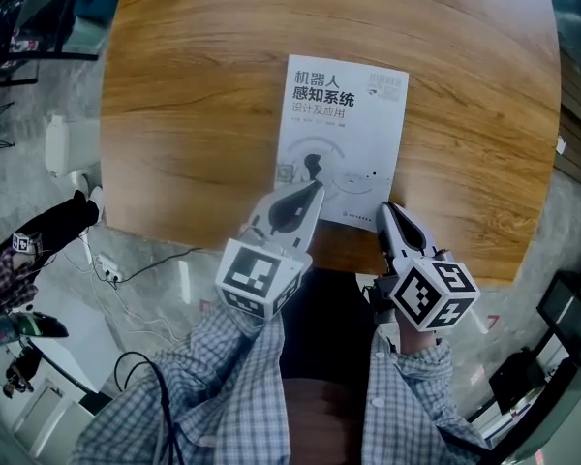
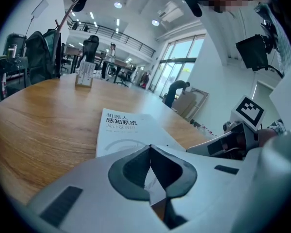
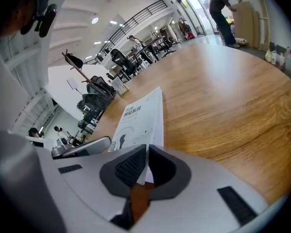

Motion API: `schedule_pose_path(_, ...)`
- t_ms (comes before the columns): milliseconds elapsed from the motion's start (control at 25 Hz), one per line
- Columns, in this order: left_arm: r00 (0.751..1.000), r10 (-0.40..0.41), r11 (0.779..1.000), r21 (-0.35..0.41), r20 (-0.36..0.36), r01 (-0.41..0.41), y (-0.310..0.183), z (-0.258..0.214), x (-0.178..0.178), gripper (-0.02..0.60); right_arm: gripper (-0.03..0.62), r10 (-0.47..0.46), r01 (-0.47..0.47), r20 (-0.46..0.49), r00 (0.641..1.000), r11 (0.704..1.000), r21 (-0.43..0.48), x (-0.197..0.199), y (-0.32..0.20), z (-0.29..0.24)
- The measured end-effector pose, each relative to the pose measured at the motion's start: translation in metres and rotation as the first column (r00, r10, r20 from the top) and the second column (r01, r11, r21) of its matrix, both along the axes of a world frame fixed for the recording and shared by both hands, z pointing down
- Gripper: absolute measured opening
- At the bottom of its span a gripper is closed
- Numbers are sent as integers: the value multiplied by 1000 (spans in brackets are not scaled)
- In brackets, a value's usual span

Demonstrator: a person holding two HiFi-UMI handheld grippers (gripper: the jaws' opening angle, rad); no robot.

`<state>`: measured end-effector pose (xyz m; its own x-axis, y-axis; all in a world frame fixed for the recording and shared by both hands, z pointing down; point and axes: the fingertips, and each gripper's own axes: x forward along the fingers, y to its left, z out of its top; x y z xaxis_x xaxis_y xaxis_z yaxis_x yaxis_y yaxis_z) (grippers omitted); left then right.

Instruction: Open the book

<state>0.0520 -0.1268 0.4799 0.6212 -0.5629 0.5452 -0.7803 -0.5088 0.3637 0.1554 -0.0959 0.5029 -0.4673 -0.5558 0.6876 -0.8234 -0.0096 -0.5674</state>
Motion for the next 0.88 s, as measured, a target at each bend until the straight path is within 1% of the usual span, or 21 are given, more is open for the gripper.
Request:
schedule_pose_path(280, 997, 58, 998, 37, -53, -56, 0, -25, 21, 8, 28, -10, 7, 46, 999, 997, 74, -14, -3, -35)
schedule_pose_path(480, 993, 89, 995, 47, -74, -86, 4, -35, 28, 8, 28, -57, 47, 72, 996, 989, 138, -33, -8, -59)
schedule_pose_path(680, 993, 83, 995, 59, -83, -78, 4, -43, 22, 8, 26, -116, 97, 89, 989, 975, 200, -54, -14, -78)
schedule_pose_path(880, 996, 44, 996, 76, -76, -38, 0, -54, 2, 8, 26, -192, 155, 124, 974, 954, 257, -82, -21, -95)
